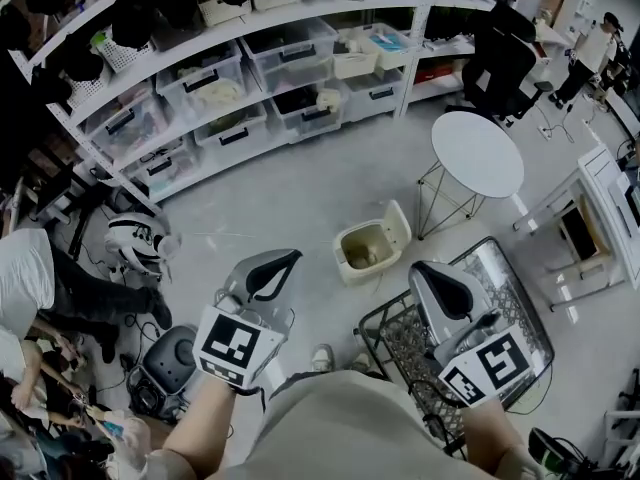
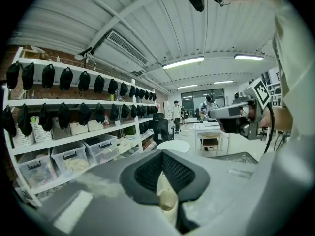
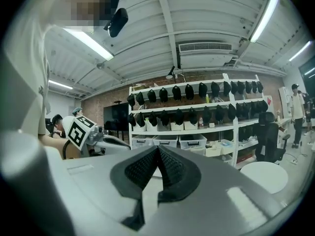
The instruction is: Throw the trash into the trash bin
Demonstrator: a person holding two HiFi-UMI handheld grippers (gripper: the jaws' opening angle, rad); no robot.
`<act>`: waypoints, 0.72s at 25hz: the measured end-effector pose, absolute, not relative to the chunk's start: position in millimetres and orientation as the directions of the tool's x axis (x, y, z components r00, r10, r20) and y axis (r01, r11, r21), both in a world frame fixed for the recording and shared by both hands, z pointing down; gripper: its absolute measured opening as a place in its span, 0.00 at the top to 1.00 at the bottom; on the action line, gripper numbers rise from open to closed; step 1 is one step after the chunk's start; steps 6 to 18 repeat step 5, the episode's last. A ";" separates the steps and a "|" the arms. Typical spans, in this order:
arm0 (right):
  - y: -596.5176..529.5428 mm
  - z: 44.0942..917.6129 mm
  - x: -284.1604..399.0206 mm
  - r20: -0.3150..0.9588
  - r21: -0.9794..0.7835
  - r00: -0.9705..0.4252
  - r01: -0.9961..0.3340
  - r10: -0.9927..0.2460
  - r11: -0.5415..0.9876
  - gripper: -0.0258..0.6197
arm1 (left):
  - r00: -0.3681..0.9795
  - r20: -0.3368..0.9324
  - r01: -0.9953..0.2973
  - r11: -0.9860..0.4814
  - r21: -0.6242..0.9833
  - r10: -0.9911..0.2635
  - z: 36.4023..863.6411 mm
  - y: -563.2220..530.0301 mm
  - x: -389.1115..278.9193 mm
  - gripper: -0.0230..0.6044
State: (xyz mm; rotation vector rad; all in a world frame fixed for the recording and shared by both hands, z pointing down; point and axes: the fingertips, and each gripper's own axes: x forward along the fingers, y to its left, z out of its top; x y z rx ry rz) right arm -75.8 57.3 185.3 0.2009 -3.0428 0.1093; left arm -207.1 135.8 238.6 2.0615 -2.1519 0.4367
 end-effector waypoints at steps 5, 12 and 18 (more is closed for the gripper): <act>60.0 186.6 -78.0 0.098 -0.064 -0.989 -0.120 -0.113 0.991 0.96 | -0.055 0.282 -0.996 0.035 -0.078 -0.958 235.2 134.0 -202.4 0.96; 60.0 186.6 -78.0 0.098 -0.064 -0.989 -0.120 -0.113 0.991 0.96 | -0.055 0.282 -0.996 0.035 -0.078 -0.958 235.2 134.0 -202.4 0.96; 60.0 186.6 -78.0 0.098 -0.064 -0.989 -0.120 -0.113 0.991 0.96 | -0.055 0.282 -0.996 0.035 -0.078 -0.958 235.2 134.0 -202.4 0.96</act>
